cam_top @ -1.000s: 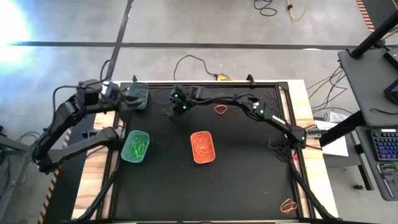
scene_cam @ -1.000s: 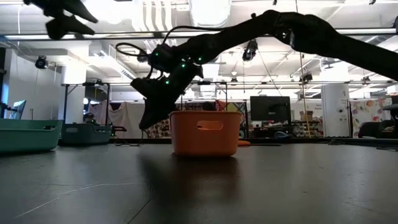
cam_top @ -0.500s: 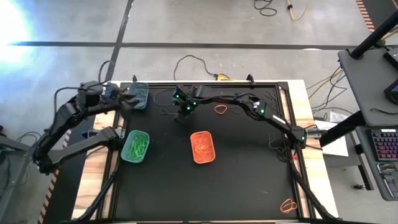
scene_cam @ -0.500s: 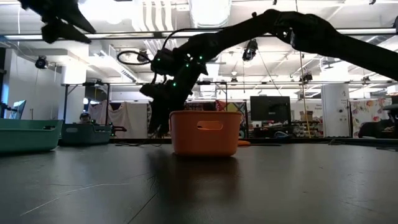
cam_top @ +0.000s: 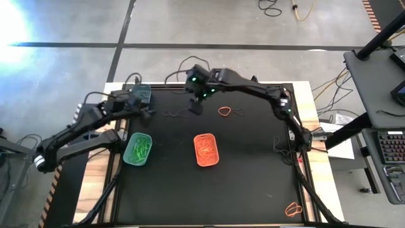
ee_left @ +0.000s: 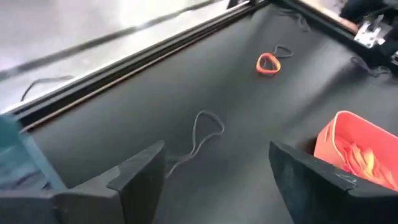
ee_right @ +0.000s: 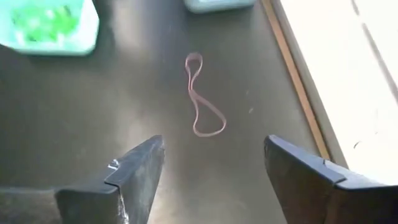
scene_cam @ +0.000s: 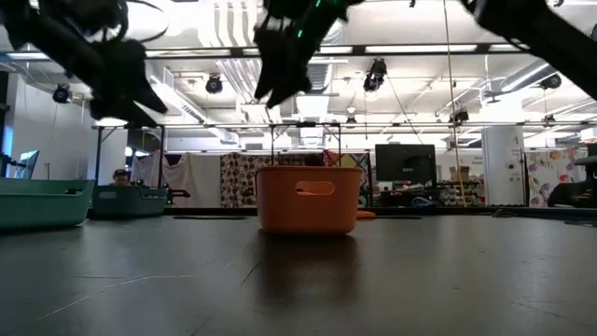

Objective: Sort rubber bands into baskets
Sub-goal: Put the purple rubber band into the sky blue bin

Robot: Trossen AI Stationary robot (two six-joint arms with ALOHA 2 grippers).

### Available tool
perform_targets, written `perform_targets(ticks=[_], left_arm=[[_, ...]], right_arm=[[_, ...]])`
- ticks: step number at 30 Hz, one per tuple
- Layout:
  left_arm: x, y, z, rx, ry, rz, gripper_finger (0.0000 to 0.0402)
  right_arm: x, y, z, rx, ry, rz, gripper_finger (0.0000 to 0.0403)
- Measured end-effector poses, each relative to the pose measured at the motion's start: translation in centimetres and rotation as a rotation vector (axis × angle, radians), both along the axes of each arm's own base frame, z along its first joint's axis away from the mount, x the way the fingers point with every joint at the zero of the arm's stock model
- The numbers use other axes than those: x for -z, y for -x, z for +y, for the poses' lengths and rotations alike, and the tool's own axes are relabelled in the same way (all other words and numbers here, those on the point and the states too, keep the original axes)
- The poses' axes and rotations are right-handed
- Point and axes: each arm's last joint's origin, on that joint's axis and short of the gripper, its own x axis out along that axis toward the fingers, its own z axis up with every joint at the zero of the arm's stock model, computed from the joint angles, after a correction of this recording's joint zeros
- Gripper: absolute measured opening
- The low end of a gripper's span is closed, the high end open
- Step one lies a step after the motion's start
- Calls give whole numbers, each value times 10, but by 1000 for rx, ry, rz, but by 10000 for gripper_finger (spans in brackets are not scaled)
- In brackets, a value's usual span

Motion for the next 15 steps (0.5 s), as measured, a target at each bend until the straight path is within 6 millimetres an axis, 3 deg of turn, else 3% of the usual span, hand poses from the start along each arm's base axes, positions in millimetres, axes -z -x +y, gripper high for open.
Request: perform_targets(ticks=[6, 15], left_arm=[[36, -21, 12, 34, -59, -9, 270], [71, -46, 27, 137, -101, 136, 223]], right_arm=[[-43, 18, 5, -20, 91, -122, 264], [-67, 31, 20, -42, 105, -166, 254]])
